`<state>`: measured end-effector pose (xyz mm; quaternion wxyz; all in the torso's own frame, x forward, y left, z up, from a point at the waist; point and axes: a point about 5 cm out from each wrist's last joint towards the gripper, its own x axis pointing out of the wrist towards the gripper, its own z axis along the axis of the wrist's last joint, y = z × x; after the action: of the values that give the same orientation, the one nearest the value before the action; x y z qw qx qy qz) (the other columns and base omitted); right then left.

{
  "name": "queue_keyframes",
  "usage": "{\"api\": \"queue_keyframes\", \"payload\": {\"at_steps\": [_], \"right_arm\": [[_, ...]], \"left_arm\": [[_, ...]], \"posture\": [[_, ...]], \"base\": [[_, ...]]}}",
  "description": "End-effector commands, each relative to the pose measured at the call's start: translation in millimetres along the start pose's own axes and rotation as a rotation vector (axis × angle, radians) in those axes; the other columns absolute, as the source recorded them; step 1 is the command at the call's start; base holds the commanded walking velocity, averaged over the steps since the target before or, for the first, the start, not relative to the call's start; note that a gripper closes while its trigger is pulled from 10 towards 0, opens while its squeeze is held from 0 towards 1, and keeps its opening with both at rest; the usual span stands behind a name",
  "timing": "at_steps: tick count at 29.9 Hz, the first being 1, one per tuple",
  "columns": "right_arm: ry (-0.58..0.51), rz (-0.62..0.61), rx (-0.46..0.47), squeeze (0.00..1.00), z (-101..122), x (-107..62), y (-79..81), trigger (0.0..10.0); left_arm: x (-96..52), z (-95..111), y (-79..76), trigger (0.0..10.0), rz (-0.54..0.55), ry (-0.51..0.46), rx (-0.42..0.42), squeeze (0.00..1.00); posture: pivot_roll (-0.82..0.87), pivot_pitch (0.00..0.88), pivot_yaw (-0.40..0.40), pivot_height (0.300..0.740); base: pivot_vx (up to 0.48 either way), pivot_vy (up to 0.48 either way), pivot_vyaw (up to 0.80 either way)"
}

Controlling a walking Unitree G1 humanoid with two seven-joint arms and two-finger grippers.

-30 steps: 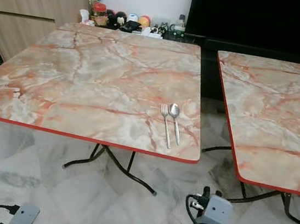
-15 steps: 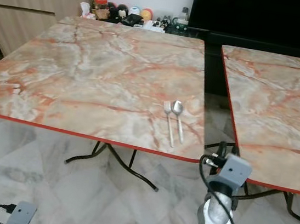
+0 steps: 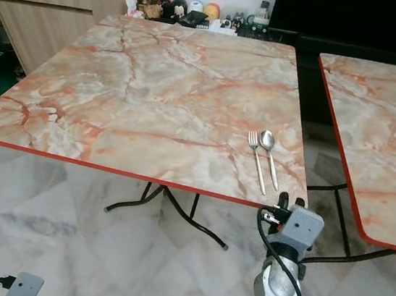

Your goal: Setting the table

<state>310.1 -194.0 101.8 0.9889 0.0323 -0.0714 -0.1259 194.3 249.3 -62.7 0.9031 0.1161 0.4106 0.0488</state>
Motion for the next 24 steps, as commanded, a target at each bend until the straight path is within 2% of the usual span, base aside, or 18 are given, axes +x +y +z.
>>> {"api": "queue_keyframes", "payload": {"at_steps": [1,7,11,22,24], "right_arm": [[-0.003,-0.007,0.01,0.0,3,0.7,-0.8,10.0],[-0.048,0.014,-0.008,0.0,15,5.2,1.2,10.0],[-0.06,0.026,0.014,0.0,21,6.1,2.3,10.0],[-0.063,0.082,0.013,0.0,26,5.3,7.8,10.0],[-0.059,0.112,0.013,0.0,28,2.8,10.7,10.0]], "left_arm": [[-1.5,-7,0.9,10.0,-0.002,0.025,-0.008,0.0],[0.0,-1,-0.6,10.0,-0.001,0.012,-0.02,0.0],[0.0,-2,-3.1,10.0,-0.011,0.018,-0.014,0.0],[-0.7,-5,-4.9,10.0,-0.009,0.02,-0.025,0.0],[-1.0,-6,-5.3,10.0,-0.011,0.018,-0.019,0.0]], "posture": [[0.0,0.038,0.019,0.74],[-0.01,0.073,0.017,0.74],[-0.01,0.097,0.02,0.74],[0.0,0.12,0.013,0.74],[0.0,0.122,0.01,0.74]], "base": [[0.469,0.0,0.0],[0.477,0.0,0.0],[0.474,0.0,0.0],[0.458,0.0,0.0],[0.0,0.0,0.0]]}}
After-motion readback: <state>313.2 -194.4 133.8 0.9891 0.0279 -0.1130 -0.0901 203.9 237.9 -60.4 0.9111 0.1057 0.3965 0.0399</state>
